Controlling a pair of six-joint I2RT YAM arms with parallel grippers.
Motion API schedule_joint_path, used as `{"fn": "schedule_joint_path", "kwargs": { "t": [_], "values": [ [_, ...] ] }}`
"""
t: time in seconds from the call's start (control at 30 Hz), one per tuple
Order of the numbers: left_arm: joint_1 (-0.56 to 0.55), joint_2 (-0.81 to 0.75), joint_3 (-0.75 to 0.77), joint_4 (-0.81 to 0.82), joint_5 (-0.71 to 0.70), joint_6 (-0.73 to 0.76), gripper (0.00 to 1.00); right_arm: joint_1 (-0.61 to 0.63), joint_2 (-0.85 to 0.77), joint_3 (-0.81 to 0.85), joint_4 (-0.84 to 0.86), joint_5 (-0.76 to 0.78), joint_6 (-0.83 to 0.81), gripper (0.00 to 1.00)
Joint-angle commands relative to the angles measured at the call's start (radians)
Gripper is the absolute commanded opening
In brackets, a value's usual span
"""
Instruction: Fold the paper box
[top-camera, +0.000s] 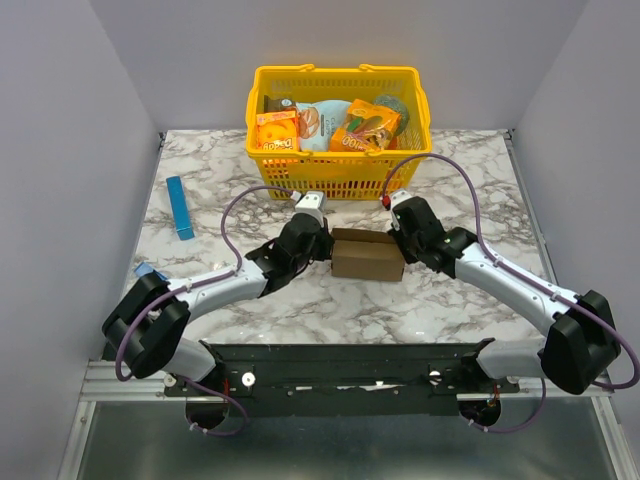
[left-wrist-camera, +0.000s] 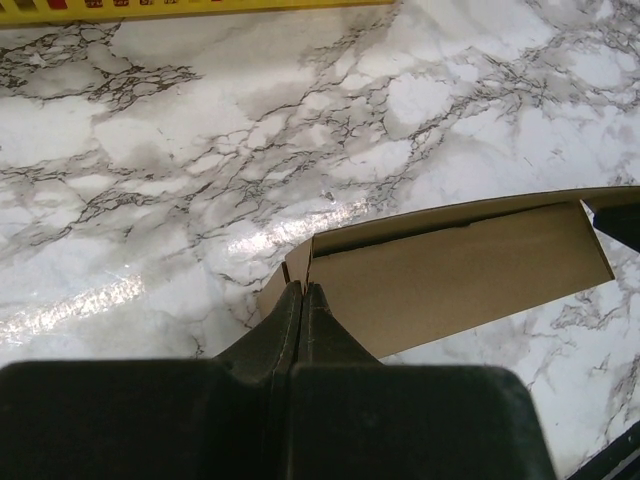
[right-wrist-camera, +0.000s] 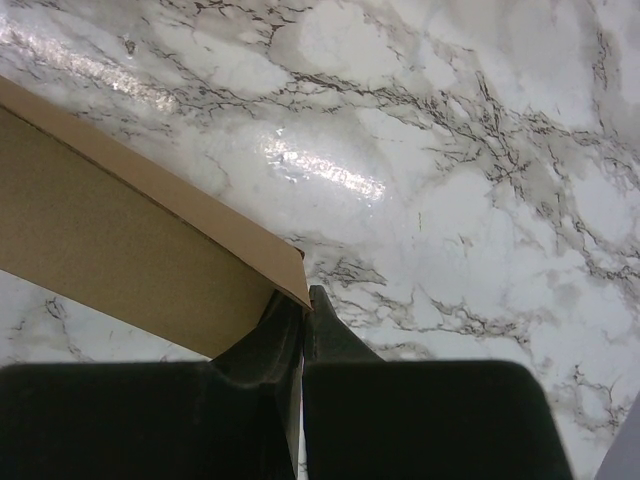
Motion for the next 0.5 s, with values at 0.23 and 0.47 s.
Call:
{"fn": "schedule_joint_path", "kwargs": {
  "t": [0.23, 0.47],
  "values": [
    [-0.107, -0.003, -0.065, -0.001, -0.044, -0.024, 0.0, 0.02, -0.014, -0.013, 0.034, -0.025, 0.012, 0.07],
    [-0.129, -0.009, -0.094, 0.008, -0.085, -0.019, 0.0, 0.02, -0.02, -0.01, 0.03, -0.032, 0.017, 0.08]
  ]
}}
